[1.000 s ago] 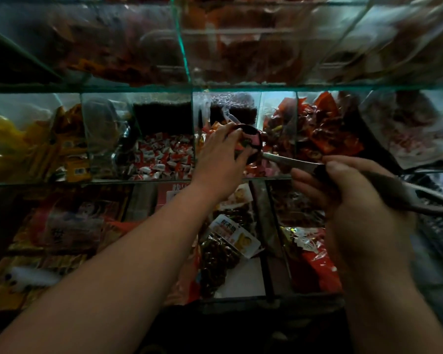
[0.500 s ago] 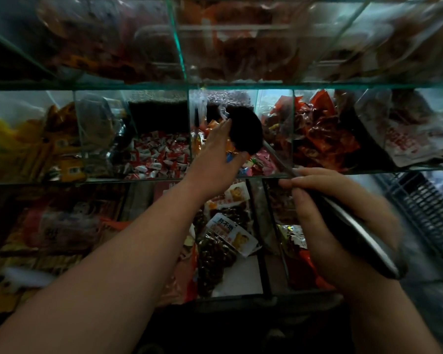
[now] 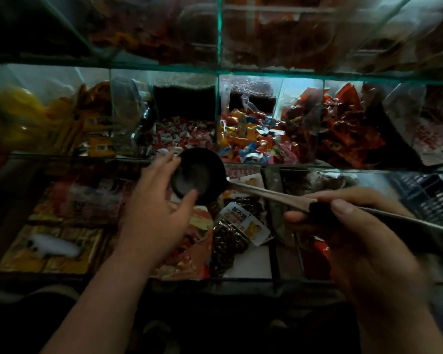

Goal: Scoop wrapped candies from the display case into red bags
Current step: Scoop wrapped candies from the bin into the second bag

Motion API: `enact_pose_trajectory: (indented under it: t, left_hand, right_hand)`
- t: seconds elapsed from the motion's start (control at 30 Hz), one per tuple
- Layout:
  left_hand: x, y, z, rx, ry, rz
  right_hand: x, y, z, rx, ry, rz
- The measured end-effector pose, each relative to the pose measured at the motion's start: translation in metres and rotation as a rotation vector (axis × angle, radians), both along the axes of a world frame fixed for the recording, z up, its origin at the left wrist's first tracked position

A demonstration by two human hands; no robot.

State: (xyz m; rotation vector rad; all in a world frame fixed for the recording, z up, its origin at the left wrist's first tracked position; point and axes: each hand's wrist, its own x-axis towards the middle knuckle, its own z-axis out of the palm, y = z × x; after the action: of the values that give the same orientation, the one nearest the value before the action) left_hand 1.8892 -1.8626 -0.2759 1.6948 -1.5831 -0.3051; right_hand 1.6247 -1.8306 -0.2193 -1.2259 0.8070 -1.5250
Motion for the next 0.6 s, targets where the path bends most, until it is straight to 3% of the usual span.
enact_pose_trajectory:
  t: [0.1,0.23,0.33,0.43,0.5,0.6]
  left_hand:
    - [0.038,0.036,-0.018,-0.053,0.011,0.159]
    - [0.059,0.051,-0.045,0.078,0.003,0.189]
    - [0.063,0.048,-0.065,0.254,0.021,0.171]
    - [0.064,0.051,-0.073,0.237,0.112,0.124]
    - [0.064,0.054,-0.077,0.235,0.155,0.121]
    - [0.063,0.056,-0.079,0.234,0.173,0.112]
  right_hand:
    - [0.002,0.003,0.003,0.092,0.058,0.079]
    - [0.031,-0.003,0.004,0.339,0.401,0.216]
    - [0.066,0.000,-0.003,0.095,0.827,0.212]
    - [0.102,-0.009,-0.033,0.034,1.143,0.354]
    - [0.127,-0.019,-0.063,-0.004,1.273,0.387]
    - [0.156,-0.027,-0.103,0.011,1.281,0.405]
